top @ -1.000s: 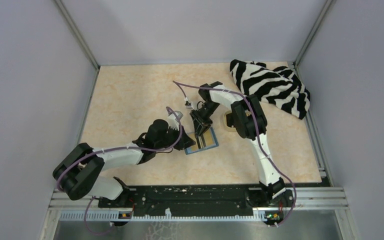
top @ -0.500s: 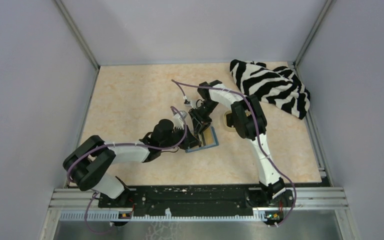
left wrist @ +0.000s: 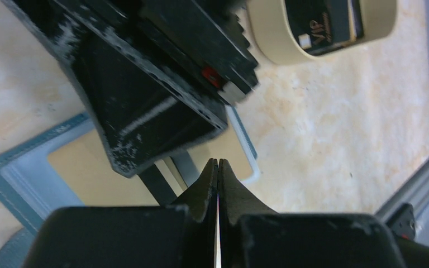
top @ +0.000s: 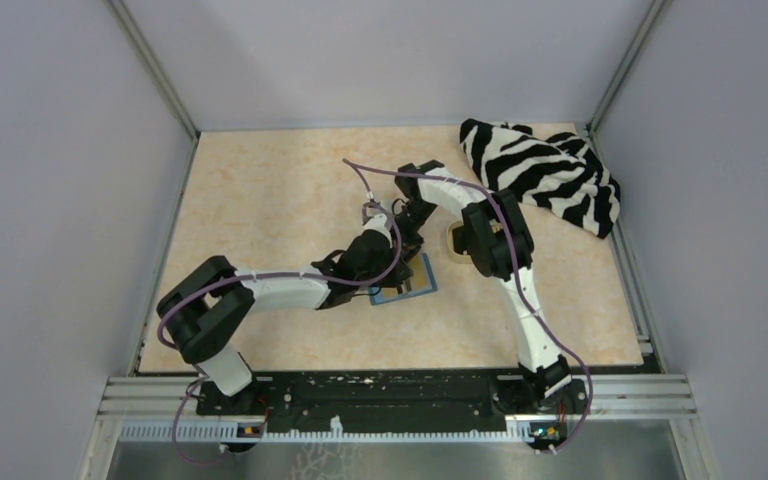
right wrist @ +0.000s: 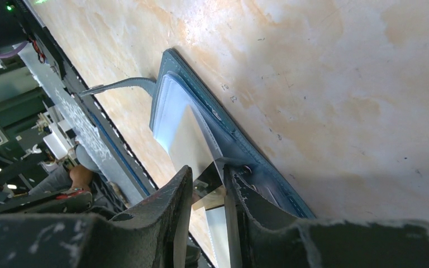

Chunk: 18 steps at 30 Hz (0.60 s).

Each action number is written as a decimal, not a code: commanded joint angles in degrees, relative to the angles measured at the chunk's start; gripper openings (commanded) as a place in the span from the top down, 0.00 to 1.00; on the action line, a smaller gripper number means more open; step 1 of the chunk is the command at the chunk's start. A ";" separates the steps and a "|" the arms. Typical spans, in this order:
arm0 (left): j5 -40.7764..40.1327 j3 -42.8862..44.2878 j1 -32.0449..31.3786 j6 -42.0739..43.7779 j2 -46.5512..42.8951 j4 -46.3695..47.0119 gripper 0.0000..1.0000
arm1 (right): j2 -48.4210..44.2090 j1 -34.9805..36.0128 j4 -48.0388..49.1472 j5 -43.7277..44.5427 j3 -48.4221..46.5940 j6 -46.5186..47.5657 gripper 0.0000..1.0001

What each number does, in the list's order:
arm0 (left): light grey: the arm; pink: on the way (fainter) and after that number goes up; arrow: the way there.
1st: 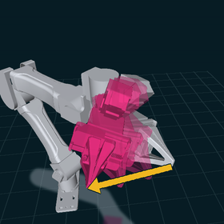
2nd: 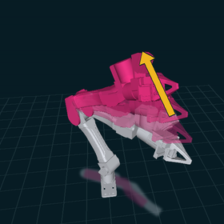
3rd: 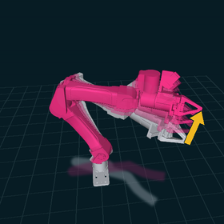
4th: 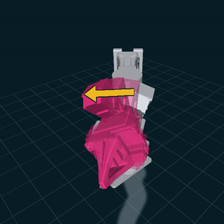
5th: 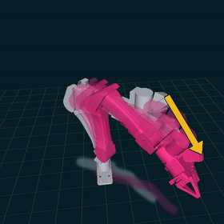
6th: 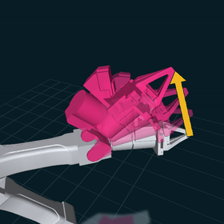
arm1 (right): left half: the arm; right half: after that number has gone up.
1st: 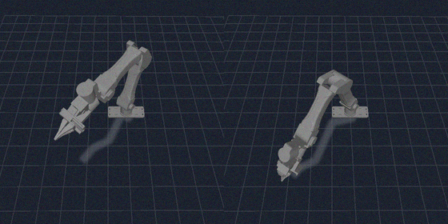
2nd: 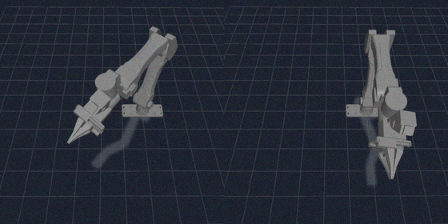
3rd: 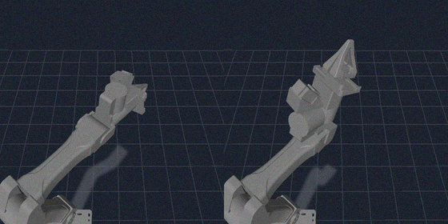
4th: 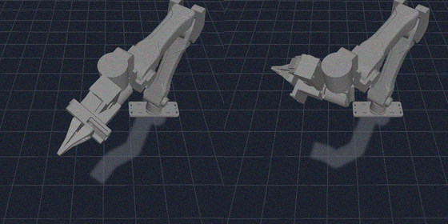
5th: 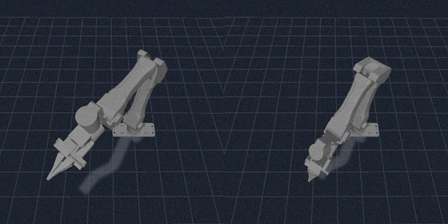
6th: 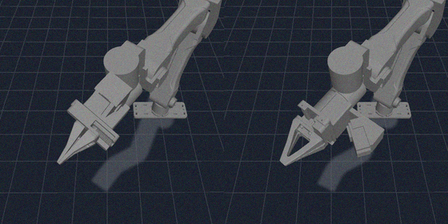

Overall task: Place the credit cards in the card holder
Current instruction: Insert the credit card into the card holder.

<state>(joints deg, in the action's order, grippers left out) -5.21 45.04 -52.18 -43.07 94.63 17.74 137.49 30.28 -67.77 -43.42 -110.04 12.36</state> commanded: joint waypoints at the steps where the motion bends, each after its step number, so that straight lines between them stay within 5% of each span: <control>1: -7.40 4.39 -0.58 -1.92 2.54 -7.98 1.00 | -1.13 0.92 2.90 2.39 -0.26 1.09 0.72; 18: -19.55 11.75 -2.92 -6.70 6.81 -24.19 0.94 | -1.99 0.91 3.00 2.15 0.33 1.26 0.71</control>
<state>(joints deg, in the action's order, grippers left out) -19.16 55.66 -54.63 -48.51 101.54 -0.97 137.49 30.37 -67.11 -43.62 -109.91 12.34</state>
